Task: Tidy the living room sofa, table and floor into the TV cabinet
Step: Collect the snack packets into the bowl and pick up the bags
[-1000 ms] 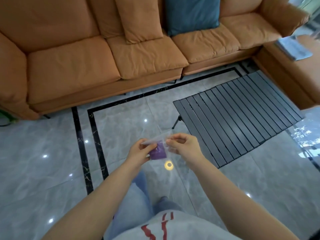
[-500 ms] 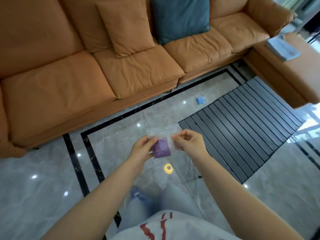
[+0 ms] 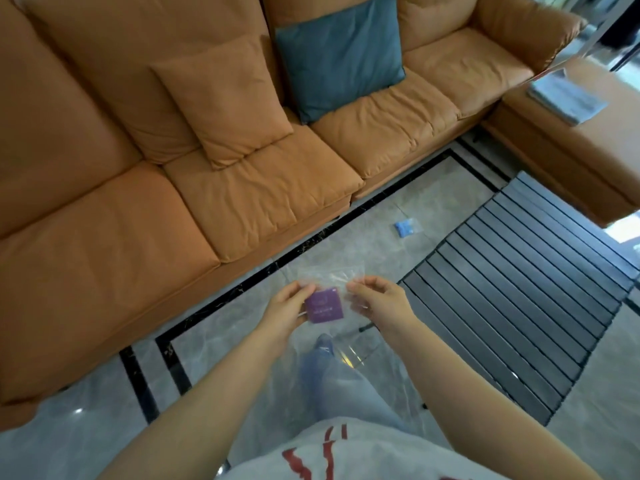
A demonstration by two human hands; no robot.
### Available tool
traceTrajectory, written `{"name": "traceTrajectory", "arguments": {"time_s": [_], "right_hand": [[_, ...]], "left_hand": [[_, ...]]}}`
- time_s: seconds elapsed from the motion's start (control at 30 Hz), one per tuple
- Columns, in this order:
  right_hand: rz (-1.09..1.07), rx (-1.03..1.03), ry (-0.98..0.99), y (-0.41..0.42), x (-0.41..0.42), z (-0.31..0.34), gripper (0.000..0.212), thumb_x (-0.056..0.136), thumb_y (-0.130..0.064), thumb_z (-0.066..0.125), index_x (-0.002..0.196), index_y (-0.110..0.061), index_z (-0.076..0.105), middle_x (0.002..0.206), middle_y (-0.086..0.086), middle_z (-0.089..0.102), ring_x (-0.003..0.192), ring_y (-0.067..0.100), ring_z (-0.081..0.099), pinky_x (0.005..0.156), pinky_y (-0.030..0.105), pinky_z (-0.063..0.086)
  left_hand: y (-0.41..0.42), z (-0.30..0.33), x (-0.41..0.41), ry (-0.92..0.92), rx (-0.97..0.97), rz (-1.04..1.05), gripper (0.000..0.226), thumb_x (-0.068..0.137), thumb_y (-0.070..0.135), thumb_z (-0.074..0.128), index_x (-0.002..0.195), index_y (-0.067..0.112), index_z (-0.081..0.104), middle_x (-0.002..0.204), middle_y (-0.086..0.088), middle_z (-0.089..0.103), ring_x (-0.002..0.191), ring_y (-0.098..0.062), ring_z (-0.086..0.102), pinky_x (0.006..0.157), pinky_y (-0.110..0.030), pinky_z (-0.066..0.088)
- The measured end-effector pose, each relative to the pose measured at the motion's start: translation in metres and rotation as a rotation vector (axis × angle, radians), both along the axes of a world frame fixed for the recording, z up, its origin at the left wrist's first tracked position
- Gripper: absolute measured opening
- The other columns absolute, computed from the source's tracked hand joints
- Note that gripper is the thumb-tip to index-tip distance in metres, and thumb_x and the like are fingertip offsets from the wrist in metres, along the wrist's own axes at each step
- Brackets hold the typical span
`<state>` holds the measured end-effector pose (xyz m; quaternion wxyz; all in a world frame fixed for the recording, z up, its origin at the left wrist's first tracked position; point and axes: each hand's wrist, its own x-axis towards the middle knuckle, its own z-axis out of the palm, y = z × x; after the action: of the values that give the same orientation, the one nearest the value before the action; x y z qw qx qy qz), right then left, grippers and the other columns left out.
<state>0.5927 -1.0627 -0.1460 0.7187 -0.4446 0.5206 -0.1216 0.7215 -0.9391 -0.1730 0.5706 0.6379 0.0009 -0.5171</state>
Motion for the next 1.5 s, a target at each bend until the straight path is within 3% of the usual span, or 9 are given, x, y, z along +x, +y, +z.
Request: {"name": "traceTrajectory", "arguments": {"time_s": [0.13, 0.27, 0.5, 0.7, 0.83, 1.07, 1.17, 1.33, 1.5], "right_hand": [[0.041, 0.087, -0.039, -0.064, 0.037, 0.008, 0.014, 0.086, -0.013, 0.074, 0.098, -0.011, 0.068, 0.092, 0.004, 0.072, 0.087, 0.018, 0.071, 0.077, 0.029, 0.054], [0.064, 0.039, 0.007, -0.115, 0.068, 0.021, 0.026, 0.088, -0.014, 0.072, 0.113, -0.009, 0.069, 0.107, 0.008, 0.073, 0.101, 0.022, 0.071, 0.089, 0.034, 0.053], [-0.070, 0.091, 0.027, -0.190, 0.133, 0.017, 0.019, 0.093, -0.012, 0.064, 0.111, -0.010, 0.070, 0.113, 0.009, 0.073, 0.107, 0.024, 0.069, 0.097, 0.039, 0.053], [-0.248, 0.078, 0.051, -0.222, 0.190, 0.023, 0.024, 0.092, -0.015, 0.066, 0.116, -0.017, 0.067, 0.117, 0.006, 0.071, 0.112, 0.021, 0.066, 0.105, 0.040, 0.046], [-0.354, 0.046, 0.019, -0.240, 0.213, 0.028, 0.022, 0.093, -0.017, 0.065, 0.114, -0.021, 0.065, 0.118, 0.008, 0.070, 0.114, 0.023, 0.065, 0.101, 0.038, 0.047], [-0.544, 0.036, 0.030, -0.264, 0.200, 0.022, 0.015, 0.094, -0.016, 0.065, 0.107, -0.022, 0.065, 0.119, 0.010, 0.070, 0.113, 0.026, 0.066, 0.098, 0.040, 0.050], [-0.593, 0.051, 0.019, -0.278, 0.187, 0.014, 0.025, 0.092, -0.015, 0.068, 0.116, -0.018, 0.064, 0.117, 0.009, 0.071, 0.109, 0.025, 0.067, 0.098, 0.042, 0.051], [-0.645, 0.065, 0.042, -0.322, 0.171, -0.002, 0.035, 0.088, -0.014, 0.072, 0.122, -0.015, 0.063, 0.106, 0.007, 0.072, 0.089, 0.017, 0.070, 0.070, 0.029, 0.052], [-0.614, 0.033, 0.090, -0.384, 0.151, -0.015, 0.020, 0.089, -0.020, 0.071, 0.108, -0.015, 0.072, 0.108, 0.009, 0.073, 0.091, 0.017, 0.066, 0.063, 0.025, 0.041]], "left_hand": [[-0.057, 0.008, 0.045, 0.015, -0.042, -0.036, 0.025, 0.097, 0.025, 0.061, 0.118, 0.011, 0.064, 0.114, -0.005, 0.073, 0.097, -0.020, 0.068, 0.070, -0.025, 0.054], [-0.100, 0.019, 0.081, 0.024, -0.074, -0.027, 0.012, 0.099, 0.021, 0.056, 0.095, 0.019, 0.067, 0.106, -0.002, 0.075, 0.095, -0.021, 0.065, 0.082, -0.033, 0.050], [-0.190, 0.021, 0.175, 0.030, -0.044, -0.116, 0.007, 0.098, 0.020, 0.059, 0.101, 0.018, 0.065, 0.092, 0.002, 0.075, 0.081, -0.014, 0.065, 0.074, -0.029, 0.051], [-0.261, 0.027, 0.242, -0.005, -0.011, -0.266, 0.006, 0.097, 0.018, 0.061, 0.093, 0.022, 0.062, 0.091, -0.001, 0.071, 0.067, -0.010, 0.067, 0.050, -0.020, 0.051], [-0.310, 0.041, 0.264, -0.062, -0.022, -0.442, 0.009, 0.098, 0.018, 0.059, 0.091, 0.023, 0.061, 0.084, 0.003, 0.068, 0.061, -0.008, 0.062, 0.043, -0.015, 0.045], [-0.380, 0.042, 0.255, -0.117, 0.005, -0.695, 0.012, 0.099, 0.021, 0.058, 0.087, 0.023, 0.062, 0.081, 0.002, 0.067, 0.067, -0.013, 0.061, 0.052, -0.020, 0.048], [-0.408, 0.038, 0.244, -0.111, 0.020, -0.768, 0.012, 0.099, 0.021, 0.057, 0.087, 0.022, 0.060, 0.080, 0.002, 0.066, 0.067, -0.014, 0.061, 0.057, -0.023, 0.047], [-0.466, 0.030, 0.220, -0.078, 0.039, -0.837, 0.011, 0.100, 0.019, 0.056, 0.089, 0.020, 0.059, 0.083, 0.001, 0.065, 0.071, -0.014, 0.061, 0.062, -0.023, 0.050], [-0.535, 0.014, 0.194, -0.062, 0.069, -0.948, 0.014, 0.100, 0.020, 0.055, 0.087, 0.020, 0.061, 0.087, 0.000, 0.066, 0.077, -0.016, 0.063, 0.066, -0.024, 0.052]]}}
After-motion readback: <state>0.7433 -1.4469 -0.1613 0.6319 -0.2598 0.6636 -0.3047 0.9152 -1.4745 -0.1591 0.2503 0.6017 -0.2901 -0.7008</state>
